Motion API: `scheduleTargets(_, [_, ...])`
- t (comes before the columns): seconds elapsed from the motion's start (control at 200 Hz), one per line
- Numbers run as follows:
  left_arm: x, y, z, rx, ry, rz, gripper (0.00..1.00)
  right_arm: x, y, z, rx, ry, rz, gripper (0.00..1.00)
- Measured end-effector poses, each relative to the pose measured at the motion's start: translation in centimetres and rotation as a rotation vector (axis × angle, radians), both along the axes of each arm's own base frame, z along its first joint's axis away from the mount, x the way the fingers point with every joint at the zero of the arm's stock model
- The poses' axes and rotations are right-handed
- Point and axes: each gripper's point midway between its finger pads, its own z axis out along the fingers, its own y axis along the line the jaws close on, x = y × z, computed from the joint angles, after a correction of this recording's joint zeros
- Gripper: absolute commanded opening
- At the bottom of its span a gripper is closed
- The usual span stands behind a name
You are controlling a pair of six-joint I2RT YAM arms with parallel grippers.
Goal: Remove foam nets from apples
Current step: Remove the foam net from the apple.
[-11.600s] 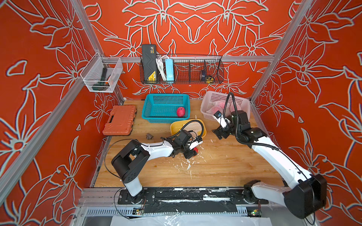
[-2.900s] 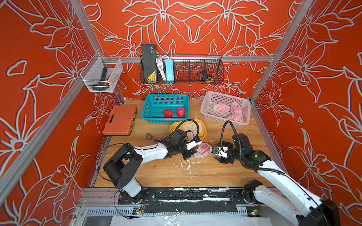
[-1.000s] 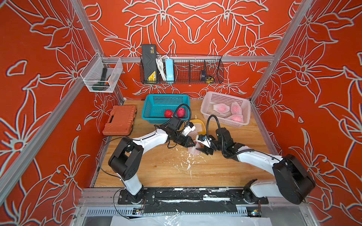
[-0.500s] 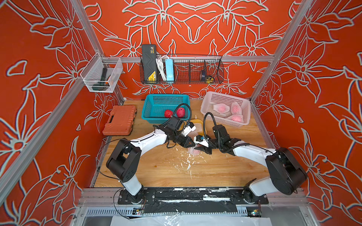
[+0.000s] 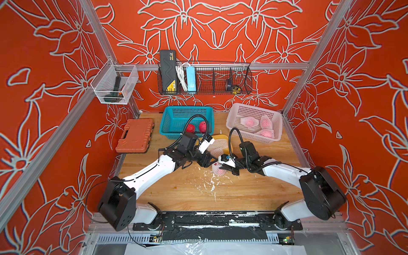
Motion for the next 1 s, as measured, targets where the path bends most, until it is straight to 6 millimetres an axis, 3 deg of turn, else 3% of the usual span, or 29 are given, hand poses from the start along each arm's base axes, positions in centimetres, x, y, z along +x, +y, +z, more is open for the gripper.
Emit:
scheduleTargets(0.175, [-3.2, 2.4, -3.3, 0.05, -0.108, -0.048, 0.62, -0.2, 0.1, 0.9, 0.023, -0.011, 0.007, 0.11])
scheduleTargets(0.31, [-4.5, 2.8, -5.5, 0.059, -0.134, -0.088, 0.63, -0.2, 0.1, 1.2, 0.029, -0.016, 0.006, 0.11])
scheduleTargets(0.51, [-3.5, 1.4, -5.7, 0.034, -0.199, -0.139, 0.63, -0.4, 0.0, 0.9, 0.026, -0.009, 0.006, 0.11])
scheduleTargets(0.731, [-2.7, -1.6, -5.7, 0.022, -0.232, -0.227, 0.59, -0.9, -0.4, 0.5, 0.021, -0.002, 0.007, 0.11])
scheduleTargets(0.996, [-2.2, -3.2, -6.1, 0.007, -0.237, -0.27, 0.37, -0.9, -0.4, 1.8, 0.044, -0.041, 0.008, 0.13])
